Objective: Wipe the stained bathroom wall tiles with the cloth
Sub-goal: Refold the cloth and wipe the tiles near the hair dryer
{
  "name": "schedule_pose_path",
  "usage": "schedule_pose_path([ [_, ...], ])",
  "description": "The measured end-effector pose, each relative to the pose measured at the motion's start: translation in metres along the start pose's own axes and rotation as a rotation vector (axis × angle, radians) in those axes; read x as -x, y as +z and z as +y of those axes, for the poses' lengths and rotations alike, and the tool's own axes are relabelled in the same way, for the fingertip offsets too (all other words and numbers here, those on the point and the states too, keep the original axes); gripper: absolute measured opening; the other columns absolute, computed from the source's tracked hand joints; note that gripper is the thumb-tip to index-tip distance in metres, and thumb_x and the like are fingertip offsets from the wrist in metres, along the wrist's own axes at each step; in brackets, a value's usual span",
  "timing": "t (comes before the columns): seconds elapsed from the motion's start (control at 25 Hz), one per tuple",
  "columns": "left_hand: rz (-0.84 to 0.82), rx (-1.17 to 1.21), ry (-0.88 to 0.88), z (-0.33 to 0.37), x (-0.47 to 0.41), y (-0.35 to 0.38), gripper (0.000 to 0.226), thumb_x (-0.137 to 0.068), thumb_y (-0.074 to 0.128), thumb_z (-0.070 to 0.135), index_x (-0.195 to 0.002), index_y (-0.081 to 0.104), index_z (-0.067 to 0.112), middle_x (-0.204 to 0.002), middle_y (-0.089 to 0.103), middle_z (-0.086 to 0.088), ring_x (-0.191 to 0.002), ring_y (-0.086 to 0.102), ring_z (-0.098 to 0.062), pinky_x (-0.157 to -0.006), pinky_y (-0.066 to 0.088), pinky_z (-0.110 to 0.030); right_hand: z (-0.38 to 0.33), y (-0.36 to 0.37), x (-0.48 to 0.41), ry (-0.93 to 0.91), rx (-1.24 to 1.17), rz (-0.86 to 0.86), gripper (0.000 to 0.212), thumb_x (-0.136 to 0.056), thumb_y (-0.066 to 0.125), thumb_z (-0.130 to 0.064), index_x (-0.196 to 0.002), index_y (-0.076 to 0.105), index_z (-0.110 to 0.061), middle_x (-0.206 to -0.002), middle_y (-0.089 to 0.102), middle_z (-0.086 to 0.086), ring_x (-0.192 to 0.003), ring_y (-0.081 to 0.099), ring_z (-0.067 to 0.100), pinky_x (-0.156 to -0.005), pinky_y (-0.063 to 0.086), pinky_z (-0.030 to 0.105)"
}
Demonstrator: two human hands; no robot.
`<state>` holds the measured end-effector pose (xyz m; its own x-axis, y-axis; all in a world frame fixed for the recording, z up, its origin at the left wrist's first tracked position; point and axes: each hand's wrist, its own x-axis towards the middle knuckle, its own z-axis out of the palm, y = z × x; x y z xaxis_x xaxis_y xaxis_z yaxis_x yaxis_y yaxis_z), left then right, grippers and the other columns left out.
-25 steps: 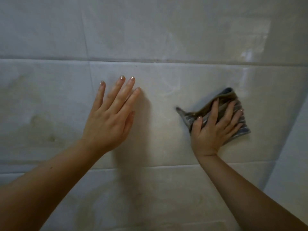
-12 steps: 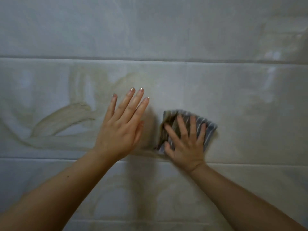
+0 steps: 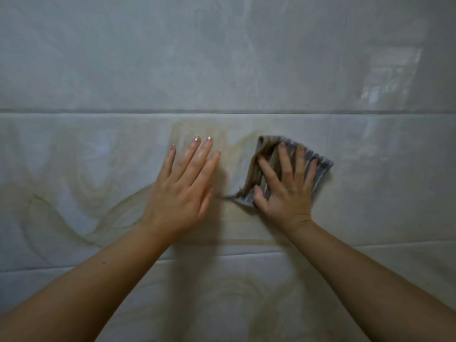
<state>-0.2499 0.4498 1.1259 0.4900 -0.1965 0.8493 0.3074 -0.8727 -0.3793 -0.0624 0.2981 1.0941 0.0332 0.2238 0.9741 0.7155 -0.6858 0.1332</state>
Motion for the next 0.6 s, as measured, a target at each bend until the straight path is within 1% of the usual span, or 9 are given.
schedule_pose_path([
  [0.08,0.037,0.012,-0.005,-0.012,-0.004,-0.006,0.061,-0.094,0.049,0.022,-0.151,0.035,0.006,-0.160,0.026,-0.015,-0.149,0.020,-0.031,-0.119,0.018,-0.057,-0.018,-0.006,-0.054,0.306,-0.029,0.049,0.068,-0.084,0.051,-0.046,-0.147,0.035,-0.030,-0.158,0.024,0.013,-0.146,0.015,0.043,-0.114,0.011,0.066],
  [0.12,0.054,0.016,-0.020,-0.018,-0.008,-0.008,0.060,-0.095,0.048,0.023,-0.151,0.034,0.006,-0.160,0.026,-0.015,-0.149,0.020,-0.031,-0.119,0.018,-0.057,-0.033,-0.008,-0.074,0.371,-0.049,0.058,0.068,-0.084,0.049,-0.047,-0.149,0.034,-0.030,-0.159,0.023,0.014,-0.146,0.015,0.043,-0.114,0.010,0.065],
  [0.16,0.069,0.019,-0.035,-0.022,-0.010,-0.009,0.059,-0.096,0.046,0.024,-0.151,0.034,0.006,-0.160,0.026,-0.016,-0.149,0.020,-0.031,-0.119,0.019,-0.057,-0.049,-0.009,-0.081,0.337,-0.061,0.063,0.068,-0.085,0.048,-0.047,-0.149,0.034,-0.030,-0.159,0.022,0.014,-0.146,0.014,0.043,-0.115,0.009,0.065],
  [0.24,0.091,0.023,-0.054,-0.023,-0.010,-0.009,0.057,-0.097,0.043,0.025,-0.150,0.034,0.005,-0.159,0.028,-0.017,-0.149,0.022,-0.032,-0.119,0.019,-0.057,-0.070,-0.003,-0.058,0.096,-0.097,0.038,0.066,-0.085,0.051,-0.047,-0.147,0.038,-0.031,-0.159,0.023,0.011,-0.146,0.015,0.042,-0.115,0.008,0.064],
  [0.32,0.080,0.013,-0.057,-0.024,-0.002,-0.008,0.056,-0.098,0.042,0.025,-0.150,0.034,0.005,-0.158,0.029,-0.017,-0.148,0.023,-0.032,-0.118,0.020,-0.057,-0.062,0.000,-0.019,-0.176,-0.079,0.021,0.064,-0.083,0.056,-0.047,-0.144,0.044,-0.032,-0.156,0.026,0.009,-0.144,0.020,0.041,-0.114,0.012,0.066],
  [0.36,0.068,0.001,-0.055,-0.025,0.003,-0.010,0.057,-0.098,0.042,0.025,-0.150,0.034,0.005,-0.158,0.029,-0.017,-0.148,0.023,-0.032,-0.118,0.020,-0.057,-0.047,0.000,-0.013,-0.255,-0.059,0.037,0.063,-0.082,0.057,-0.046,-0.142,0.046,-0.032,-0.154,0.029,0.009,-0.143,0.023,0.041,-0.113,0.016,0.066],
  [0.44,0.049,-0.021,-0.064,-0.029,0.010,-0.014,0.058,-0.097,0.042,0.026,-0.151,0.033,0.006,-0.159,0.027,-0.017,-0.149,0.021,-0.031,-0.119,0.018,-0.057,-0.025,0.001,-0.033,-0.222,-0.027,0.075,0.061,-0.083,0.056,-0.046,-0.141,0.047,-0.032,-0.154,0.032,0.010,-0.142,0.024,0.042,-0.112,0.017,0.067],
  [0.56,0.044,-0.058,-0.092,-0.035,0.002,-0.022,0.059,-0.096,0.042,0.025,-0.152,0.032,0.006,-0.160,0.024,-0.016,-0.150,0.018,-0.031,-0.120,0.016,-0.057,-0.043,-0.006,-0.084,0.088,-0.066,0.104,0.060,-0.087,0.050,-0.046,-0.144,0.044,-0.032,-0.156,0.030,0.012,-0.144,0.020,0.044,-0.114,0.009,0.066],
  [0.6,0.058,-0.069,-0.102,-0.036,-0.002,-0.023,0.059,-0.097,0.042,0.025,-0.151,0.032,0.006,-0.160,0.025,-0.016,-0.150,0.019,-0.031,-0.119,0.016,-0.057,-0.059,-0.008,-0.089,0.088,-0.100,0.105,0.060,-0.087,0.049,-0.047,-0.145,0.043,-0.033,-0.157,0.028,0.011,-0.145,0.019,0.044,-0.115,0.008,0.065],
])
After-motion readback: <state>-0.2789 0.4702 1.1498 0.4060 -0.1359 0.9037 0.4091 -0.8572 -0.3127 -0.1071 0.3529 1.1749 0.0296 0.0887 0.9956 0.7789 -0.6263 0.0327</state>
